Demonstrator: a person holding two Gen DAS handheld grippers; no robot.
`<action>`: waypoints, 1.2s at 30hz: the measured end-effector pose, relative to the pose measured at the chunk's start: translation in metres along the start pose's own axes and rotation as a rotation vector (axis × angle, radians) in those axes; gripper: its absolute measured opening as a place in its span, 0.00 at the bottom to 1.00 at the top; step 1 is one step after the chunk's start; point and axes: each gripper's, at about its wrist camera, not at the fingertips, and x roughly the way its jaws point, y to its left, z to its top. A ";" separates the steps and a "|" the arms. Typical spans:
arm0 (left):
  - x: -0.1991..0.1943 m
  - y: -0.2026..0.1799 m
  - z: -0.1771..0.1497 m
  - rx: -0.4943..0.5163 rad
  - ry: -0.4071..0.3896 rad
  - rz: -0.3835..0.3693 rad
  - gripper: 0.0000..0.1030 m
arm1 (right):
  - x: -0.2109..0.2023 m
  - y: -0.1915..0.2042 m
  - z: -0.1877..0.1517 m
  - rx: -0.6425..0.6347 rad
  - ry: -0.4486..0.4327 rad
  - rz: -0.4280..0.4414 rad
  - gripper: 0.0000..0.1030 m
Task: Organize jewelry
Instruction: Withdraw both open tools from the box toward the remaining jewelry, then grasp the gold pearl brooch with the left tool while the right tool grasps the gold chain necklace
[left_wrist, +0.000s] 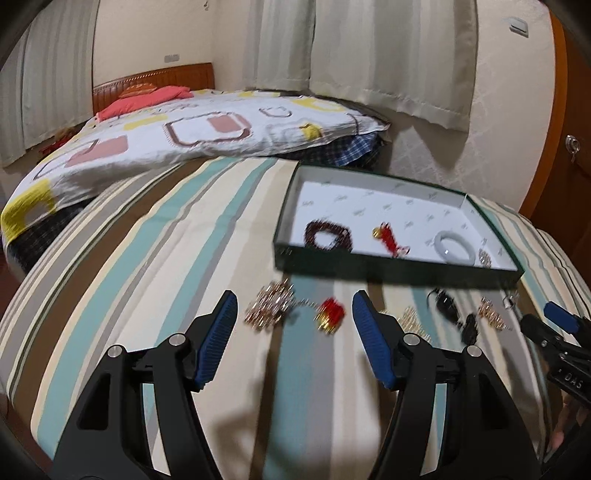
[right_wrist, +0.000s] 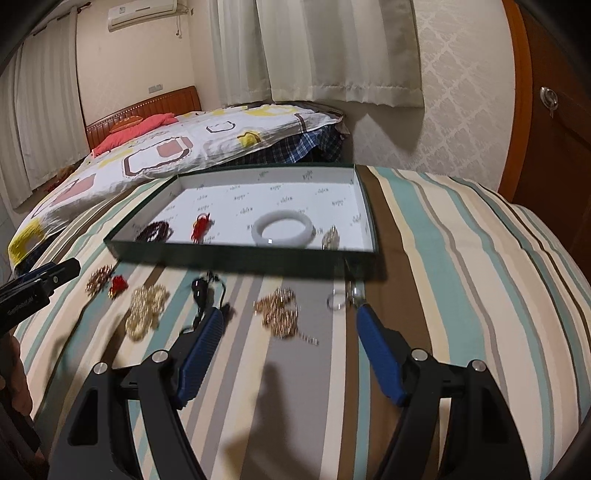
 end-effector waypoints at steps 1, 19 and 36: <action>0.001 0.002 -0.003 -0.004 0.007 0.001 0.61 | 0.000 0.000 -0.004 -0.001 0.007 0.001 0.71; 0.050 0.018 0.005 -0.018 0.136 0.053 0.54 | 0.007 0.000 -0.011 0.013 0.036 0.012 0.71; 0.061 0.027 0.009 -0.022 0.182 0.001 0.23 | 0.013 -0.005 -0.007 0.035 0.048 0.021 0.71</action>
